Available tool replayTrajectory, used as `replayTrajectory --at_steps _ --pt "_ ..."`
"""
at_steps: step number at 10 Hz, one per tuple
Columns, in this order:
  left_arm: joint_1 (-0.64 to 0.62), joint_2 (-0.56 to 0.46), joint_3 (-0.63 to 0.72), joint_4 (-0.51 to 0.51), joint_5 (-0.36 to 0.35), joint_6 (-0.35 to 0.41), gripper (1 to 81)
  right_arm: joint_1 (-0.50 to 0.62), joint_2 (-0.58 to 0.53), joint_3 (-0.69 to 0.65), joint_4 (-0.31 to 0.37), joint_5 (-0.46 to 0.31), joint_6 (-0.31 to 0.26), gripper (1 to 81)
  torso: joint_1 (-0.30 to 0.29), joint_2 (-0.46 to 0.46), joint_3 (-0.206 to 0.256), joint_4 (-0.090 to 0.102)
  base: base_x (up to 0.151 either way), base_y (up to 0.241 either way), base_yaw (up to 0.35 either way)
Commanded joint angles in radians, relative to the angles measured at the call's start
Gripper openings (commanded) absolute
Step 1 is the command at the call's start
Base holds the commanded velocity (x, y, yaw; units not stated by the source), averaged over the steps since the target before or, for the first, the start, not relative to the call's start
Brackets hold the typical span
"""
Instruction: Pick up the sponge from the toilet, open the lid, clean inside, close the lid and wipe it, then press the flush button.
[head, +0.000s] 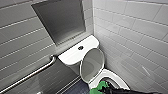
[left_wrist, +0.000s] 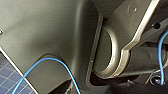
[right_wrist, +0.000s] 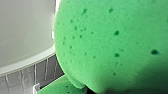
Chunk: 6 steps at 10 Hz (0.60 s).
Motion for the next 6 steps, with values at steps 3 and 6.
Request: replayTrajectory --at_steps 3,6 --pt "0.021 -0.009 0.009 -0.001 0.083 0.003 81.1 0.014 -0.216 0.263 0.006 0.001 -0.004 1.0 0.0 0.0 0.0 0.0 0.0 0.0 0.0" --pt "0.021 -0.009 0.011 0.0 0.083 0.003 81.1 -0.042 -0.28 0.284 0.004 0.022 -0.004 1.0 0.0 0.0 0.0 0.0 0.0 0.0 0.0"
